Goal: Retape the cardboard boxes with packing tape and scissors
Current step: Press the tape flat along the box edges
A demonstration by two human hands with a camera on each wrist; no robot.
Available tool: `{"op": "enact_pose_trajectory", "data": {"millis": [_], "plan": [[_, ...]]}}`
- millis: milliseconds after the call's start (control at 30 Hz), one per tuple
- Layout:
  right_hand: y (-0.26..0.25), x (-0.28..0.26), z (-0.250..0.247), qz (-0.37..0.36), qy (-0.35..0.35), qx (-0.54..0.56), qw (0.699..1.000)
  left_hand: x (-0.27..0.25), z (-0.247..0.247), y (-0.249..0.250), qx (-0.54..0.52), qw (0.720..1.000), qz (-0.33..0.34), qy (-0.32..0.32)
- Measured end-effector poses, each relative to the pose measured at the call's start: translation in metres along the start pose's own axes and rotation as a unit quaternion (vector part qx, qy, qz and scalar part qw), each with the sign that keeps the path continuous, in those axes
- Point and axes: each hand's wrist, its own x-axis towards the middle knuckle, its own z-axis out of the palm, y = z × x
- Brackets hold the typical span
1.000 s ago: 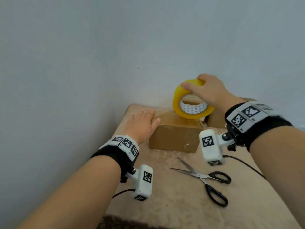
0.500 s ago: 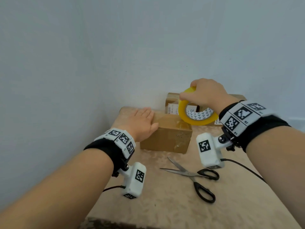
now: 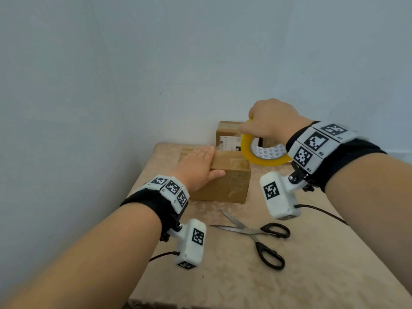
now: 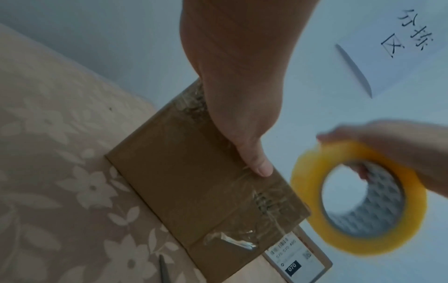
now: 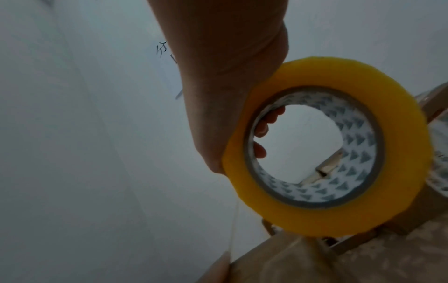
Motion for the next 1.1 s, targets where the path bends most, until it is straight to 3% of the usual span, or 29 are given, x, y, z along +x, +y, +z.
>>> {"op": "enact_pose_trajectory", "data": {"millis": [233, 700, 900, 967, 1100], "plan": [[0.040, -0.016, 0.038, 0.034, -0.077, 0.041, 0.996, 0.001, -0.002, 0.000, -0.006, 1.000, 0.015, -0.020], [0.052, -0.042, 0.088, 0.051, -0.087, 0.121, 0.987, 0.003, -0.003, 0.001, -0.005, 0.999, 0.017, -0.034], [0.046, -0.050, 0.092, 0.074, -0.062, 0.089, 0.991, 0.020, 0.002, 0.052, 0.031, 0.996, -0.051, -0.065], [0.048, -0.056, 0.092, 0.084, -0.061, 0.109, 0.989, 0.027, 0.005, 0.061, 0.026, 0.999, -0.033, -0.030], [0.055, -0.071, 0.091, 0.067, -0.041, 0.205, 0.976, 0.031, 0.001, 0.048, -0.002, 0.996, 0.084, -0.001]]}}
